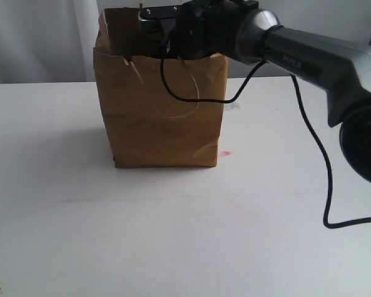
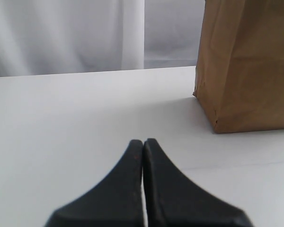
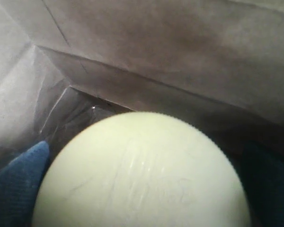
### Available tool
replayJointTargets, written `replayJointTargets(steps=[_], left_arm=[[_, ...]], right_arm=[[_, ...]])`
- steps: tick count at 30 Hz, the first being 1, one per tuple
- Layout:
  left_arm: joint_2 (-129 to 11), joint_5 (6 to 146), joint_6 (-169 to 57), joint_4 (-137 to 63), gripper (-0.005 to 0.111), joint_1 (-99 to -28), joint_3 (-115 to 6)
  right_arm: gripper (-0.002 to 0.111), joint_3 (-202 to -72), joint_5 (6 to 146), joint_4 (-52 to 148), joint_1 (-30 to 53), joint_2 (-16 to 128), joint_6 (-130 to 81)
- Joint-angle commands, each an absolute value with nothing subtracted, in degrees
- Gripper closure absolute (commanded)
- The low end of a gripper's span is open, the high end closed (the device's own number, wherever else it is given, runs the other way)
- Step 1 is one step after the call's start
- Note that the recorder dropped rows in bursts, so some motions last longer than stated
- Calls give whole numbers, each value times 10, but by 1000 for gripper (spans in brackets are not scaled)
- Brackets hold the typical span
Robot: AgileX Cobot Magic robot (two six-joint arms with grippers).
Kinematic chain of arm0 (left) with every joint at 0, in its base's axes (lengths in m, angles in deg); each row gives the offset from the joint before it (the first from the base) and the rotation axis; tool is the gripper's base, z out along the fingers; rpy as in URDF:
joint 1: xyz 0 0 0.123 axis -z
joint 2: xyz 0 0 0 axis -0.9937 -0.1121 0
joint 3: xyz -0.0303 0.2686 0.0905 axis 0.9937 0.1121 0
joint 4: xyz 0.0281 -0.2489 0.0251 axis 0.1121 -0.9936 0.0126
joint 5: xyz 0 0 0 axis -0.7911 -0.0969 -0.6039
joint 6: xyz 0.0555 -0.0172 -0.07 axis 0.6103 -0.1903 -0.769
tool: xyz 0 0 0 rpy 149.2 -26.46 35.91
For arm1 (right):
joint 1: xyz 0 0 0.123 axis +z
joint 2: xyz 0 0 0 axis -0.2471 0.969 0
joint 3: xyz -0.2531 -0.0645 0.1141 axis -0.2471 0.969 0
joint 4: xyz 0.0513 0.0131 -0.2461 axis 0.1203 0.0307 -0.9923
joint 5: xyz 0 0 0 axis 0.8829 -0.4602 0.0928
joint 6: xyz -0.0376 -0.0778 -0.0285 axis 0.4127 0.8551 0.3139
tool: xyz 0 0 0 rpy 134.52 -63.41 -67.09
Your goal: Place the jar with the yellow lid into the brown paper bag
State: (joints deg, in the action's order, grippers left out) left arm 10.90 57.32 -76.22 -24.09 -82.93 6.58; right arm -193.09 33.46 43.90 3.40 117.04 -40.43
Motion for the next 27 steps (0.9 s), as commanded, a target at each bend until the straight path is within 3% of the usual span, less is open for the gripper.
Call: replayJointTargets(steps=[1, 8, 11, 18, 24, 27], left_arm=[[107, 579, -764, -243, 106, -826, 65], [107, 579, -764, -243, 106, -826, 65], [107, 579, -764, -243, 106, -826, 65], [107, 579, -764, -243, 106, -826, 65], [107, 579, -764, -243, 106, -826, 65], [107, 579, -764, -243, 106, -826, 65]], right_arm=[[3, -1935, 337, 442, 32, 1163, -401], [4, -1935, 339, 442, 45, 1104, -401], [14, -1935, 337, 446, 51, 1076, -401], [70, -1935, 316, 460, 57, 1013, -402], [108, -1935, 250, 461, 57, 972, -402], [108, -1935, 184, 456, 57, 948, -399]])
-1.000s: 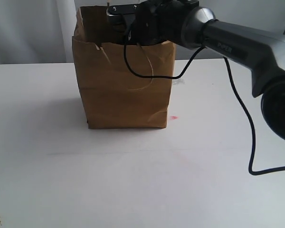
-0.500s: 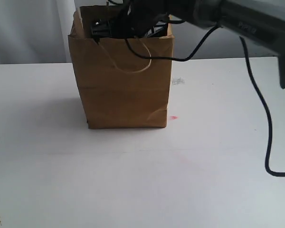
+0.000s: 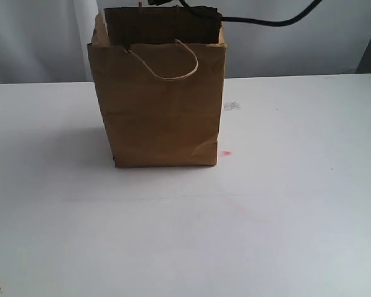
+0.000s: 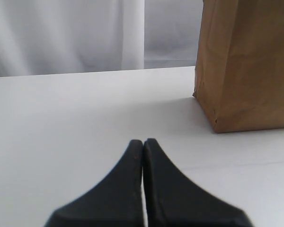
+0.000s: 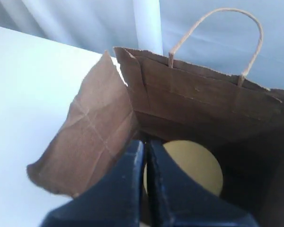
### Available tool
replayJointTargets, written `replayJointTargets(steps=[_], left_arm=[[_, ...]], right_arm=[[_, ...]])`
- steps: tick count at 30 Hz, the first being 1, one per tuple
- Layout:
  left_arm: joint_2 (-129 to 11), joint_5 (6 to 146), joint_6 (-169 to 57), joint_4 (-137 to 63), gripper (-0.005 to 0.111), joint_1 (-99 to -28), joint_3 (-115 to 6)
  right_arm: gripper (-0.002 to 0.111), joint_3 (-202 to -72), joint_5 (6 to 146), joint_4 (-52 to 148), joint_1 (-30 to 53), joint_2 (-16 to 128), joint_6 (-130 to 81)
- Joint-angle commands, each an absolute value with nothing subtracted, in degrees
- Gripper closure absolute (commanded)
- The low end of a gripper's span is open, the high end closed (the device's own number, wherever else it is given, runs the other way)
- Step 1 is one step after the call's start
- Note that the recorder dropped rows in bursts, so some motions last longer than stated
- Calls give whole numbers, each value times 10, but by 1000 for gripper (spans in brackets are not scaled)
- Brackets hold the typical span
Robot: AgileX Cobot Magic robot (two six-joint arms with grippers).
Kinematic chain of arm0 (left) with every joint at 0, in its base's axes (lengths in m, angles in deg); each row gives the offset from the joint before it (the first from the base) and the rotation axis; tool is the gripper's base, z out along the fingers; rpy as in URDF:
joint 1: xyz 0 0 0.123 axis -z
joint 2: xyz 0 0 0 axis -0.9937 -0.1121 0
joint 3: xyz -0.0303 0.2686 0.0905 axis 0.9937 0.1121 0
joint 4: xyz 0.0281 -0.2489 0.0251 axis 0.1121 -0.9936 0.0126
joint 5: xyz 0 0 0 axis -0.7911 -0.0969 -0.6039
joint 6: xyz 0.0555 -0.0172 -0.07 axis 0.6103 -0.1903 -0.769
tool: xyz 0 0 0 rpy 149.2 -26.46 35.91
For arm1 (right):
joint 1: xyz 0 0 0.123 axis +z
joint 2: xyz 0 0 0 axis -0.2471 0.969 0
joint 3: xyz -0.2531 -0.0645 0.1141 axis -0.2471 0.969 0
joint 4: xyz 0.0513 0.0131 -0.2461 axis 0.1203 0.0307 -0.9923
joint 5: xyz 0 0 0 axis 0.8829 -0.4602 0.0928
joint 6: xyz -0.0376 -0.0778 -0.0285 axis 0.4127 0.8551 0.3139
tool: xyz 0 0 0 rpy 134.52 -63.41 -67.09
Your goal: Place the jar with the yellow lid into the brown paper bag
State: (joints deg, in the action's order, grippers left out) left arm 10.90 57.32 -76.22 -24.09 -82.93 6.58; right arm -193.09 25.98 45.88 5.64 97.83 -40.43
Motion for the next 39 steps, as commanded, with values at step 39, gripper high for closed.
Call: replayJointTargets(steps=[39], left_arm=[[107, 579, -764, -243, 106, -826, 65]], right_arm=[[108, -982, 490, 451, 351, 212, -497]])
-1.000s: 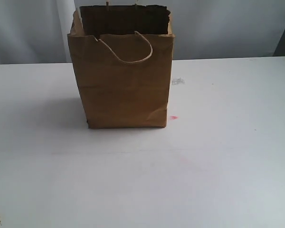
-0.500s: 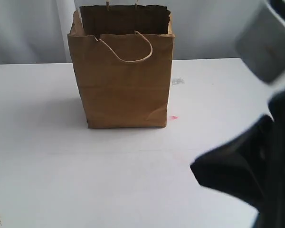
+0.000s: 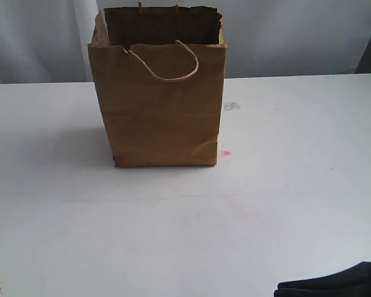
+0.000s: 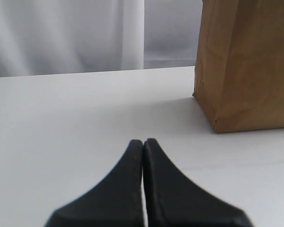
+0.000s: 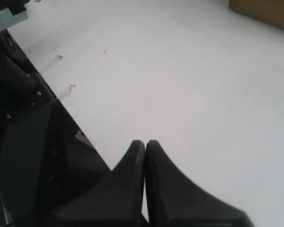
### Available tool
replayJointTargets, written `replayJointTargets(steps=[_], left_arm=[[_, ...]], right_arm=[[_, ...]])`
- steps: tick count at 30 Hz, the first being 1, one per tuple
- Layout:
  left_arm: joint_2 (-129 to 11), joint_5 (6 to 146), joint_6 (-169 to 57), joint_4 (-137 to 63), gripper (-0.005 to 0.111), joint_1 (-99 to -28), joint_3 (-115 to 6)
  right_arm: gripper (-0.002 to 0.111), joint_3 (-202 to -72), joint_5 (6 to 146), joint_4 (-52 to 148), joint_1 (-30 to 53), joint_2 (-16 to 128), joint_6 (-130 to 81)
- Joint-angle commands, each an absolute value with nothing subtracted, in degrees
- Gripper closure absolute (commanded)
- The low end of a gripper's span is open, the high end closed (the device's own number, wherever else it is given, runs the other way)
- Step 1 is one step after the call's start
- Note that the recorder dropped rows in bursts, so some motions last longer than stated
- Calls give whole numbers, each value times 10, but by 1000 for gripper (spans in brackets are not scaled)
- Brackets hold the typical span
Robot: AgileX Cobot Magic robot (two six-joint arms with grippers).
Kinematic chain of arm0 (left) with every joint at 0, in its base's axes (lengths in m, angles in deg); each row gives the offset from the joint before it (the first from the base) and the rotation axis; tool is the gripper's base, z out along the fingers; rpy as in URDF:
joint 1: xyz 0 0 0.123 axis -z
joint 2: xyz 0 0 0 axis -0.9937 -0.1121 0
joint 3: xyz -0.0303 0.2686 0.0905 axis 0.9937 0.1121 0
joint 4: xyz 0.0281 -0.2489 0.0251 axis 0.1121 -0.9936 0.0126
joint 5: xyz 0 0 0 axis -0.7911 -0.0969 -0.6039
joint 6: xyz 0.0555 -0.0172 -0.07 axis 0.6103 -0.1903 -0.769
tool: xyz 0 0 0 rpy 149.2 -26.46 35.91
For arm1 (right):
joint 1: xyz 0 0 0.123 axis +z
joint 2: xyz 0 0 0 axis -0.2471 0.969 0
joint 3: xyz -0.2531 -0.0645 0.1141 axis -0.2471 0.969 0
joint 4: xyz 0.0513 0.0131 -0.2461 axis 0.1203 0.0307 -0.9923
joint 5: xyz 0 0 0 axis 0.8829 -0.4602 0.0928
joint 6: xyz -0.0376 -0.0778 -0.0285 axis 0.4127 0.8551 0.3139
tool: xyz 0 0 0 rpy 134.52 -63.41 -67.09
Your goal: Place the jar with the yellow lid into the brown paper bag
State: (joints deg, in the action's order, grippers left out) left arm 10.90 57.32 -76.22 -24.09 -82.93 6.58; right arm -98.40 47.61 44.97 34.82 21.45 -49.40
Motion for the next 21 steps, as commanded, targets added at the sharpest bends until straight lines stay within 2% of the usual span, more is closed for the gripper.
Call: replayJointTargets(steps=[1, 8, 11, 21], left_arm=[[107, 579, -764, -243, 106, -826, 65], [107, 579, -764, -243, 106, -826, 65], [107, 579, -764, -243, 106, -826, 65], [107, 579, -764, -243, 106, -826, 65]], right_arm=[[108, -982, 490, 451, 351, 212, -497], [108, -982, 490, 417, 351, 210, -463], [108, -982, 501, 353, 326, 182, -461], [108, -916, 613, 280, 113, 39, -465]])
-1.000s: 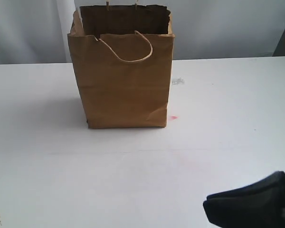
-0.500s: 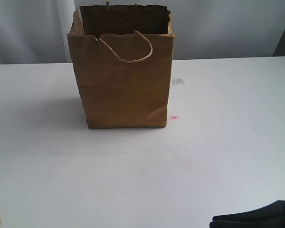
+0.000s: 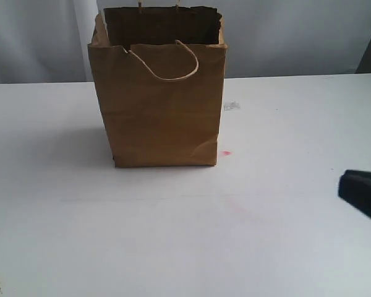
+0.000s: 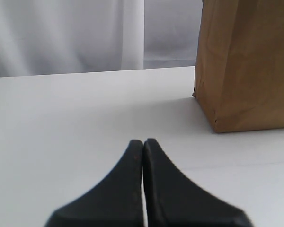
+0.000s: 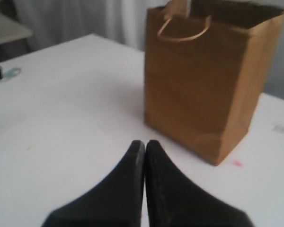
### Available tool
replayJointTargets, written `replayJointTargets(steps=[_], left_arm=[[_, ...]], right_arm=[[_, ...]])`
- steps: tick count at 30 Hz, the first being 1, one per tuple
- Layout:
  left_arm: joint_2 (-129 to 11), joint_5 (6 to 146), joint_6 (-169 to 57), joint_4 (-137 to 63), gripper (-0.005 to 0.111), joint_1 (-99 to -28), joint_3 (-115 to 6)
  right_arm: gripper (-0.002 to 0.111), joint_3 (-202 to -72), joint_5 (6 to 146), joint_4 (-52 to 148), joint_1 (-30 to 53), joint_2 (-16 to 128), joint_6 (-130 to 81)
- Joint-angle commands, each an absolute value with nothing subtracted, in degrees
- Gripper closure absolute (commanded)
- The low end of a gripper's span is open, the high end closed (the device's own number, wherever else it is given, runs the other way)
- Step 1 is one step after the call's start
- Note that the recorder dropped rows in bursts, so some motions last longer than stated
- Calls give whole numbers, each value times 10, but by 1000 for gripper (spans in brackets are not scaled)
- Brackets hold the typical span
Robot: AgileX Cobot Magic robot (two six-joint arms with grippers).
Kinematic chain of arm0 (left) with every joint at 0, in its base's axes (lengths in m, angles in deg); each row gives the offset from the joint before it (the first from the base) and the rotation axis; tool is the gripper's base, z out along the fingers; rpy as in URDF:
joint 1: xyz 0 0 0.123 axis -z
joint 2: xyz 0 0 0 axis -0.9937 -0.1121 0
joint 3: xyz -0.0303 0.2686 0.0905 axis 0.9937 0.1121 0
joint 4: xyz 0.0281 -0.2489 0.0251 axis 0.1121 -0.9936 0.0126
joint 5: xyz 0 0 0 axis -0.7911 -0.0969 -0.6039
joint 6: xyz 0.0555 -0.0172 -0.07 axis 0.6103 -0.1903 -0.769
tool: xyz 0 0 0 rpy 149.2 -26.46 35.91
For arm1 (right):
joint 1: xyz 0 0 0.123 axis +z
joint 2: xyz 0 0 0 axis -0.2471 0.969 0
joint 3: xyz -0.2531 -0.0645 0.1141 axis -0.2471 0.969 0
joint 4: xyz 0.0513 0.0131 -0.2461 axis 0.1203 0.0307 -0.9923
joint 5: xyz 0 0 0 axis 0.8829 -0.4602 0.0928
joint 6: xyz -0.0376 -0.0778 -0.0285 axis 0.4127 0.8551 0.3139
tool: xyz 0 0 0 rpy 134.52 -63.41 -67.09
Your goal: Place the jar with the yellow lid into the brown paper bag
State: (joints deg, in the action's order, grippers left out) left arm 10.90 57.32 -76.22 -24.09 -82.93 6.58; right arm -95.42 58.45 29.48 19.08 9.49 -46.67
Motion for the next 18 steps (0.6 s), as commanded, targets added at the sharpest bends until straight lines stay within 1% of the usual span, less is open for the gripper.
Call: replayJointTargets(steps=[1, 4, 7, 14, 18], left_arm=[[107, 579, -764, -243, 106, -826, 65], [107, 579, -764, -243, 106, -826, 65], [107, 579, -764, -243, 106, -826, 65], [107, 579, -764, -243, 106, -826, 65], [107, 579, -764, -243, 106, -826, 65]], right_arm=[[108, -901, 616, 280, 92, 21, -467], [108, -857, 632, 283, 40, -34, -467], [108, -819, 642, 285, 7, -83, -475], [108, -772, 642, 282, -26, -148, -484], [108, -754, 642, 281, -44, -158, -482]])
